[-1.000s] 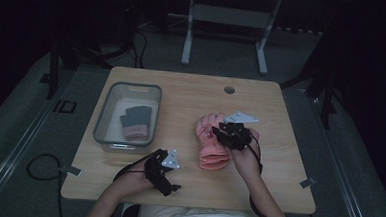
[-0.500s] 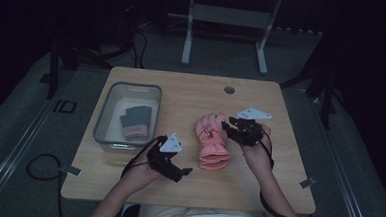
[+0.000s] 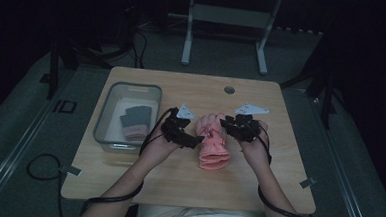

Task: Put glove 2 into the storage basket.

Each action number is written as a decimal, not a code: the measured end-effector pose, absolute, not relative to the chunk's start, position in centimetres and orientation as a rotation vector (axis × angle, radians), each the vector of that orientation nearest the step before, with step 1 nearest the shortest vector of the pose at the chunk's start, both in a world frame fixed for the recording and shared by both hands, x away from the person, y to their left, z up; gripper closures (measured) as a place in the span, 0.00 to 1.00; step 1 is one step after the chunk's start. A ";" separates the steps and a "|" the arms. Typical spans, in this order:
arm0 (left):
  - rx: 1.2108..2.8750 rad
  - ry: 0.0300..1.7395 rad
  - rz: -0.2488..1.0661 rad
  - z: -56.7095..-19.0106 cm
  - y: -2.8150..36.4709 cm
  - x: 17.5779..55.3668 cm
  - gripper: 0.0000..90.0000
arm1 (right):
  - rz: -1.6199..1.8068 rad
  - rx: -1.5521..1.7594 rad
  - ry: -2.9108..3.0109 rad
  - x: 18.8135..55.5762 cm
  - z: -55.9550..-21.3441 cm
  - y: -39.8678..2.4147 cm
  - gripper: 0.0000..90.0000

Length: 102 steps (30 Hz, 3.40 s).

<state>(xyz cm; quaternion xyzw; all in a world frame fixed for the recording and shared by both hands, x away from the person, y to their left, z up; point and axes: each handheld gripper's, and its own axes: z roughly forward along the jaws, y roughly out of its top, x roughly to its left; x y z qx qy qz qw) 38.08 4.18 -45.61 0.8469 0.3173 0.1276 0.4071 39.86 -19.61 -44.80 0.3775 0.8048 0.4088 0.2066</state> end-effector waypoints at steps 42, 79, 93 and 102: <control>2.063 1.041 -0.240 -53.3 1.5 43.9 0.83 | 1.122 1.320 2.485 41.8 -52.1 -21.5 0.85; 2.012 0.950 -0.052 -40.1 9.7 43.5 0.86 | 1.335 1.062 2.318 42.2 -41.2 -14.6 0.88; 1.997 1.026 0.003 -38.5 16.5 43.1 0.86 | 1.398 0.998 2.353 43.3 -40.1 -7.8 0.88; 1.962 1.091 0.033 -37.6 21.4 42.6 0.86 | 1.416 0.942 2.379 44.0 -39.3 -2.9 0.88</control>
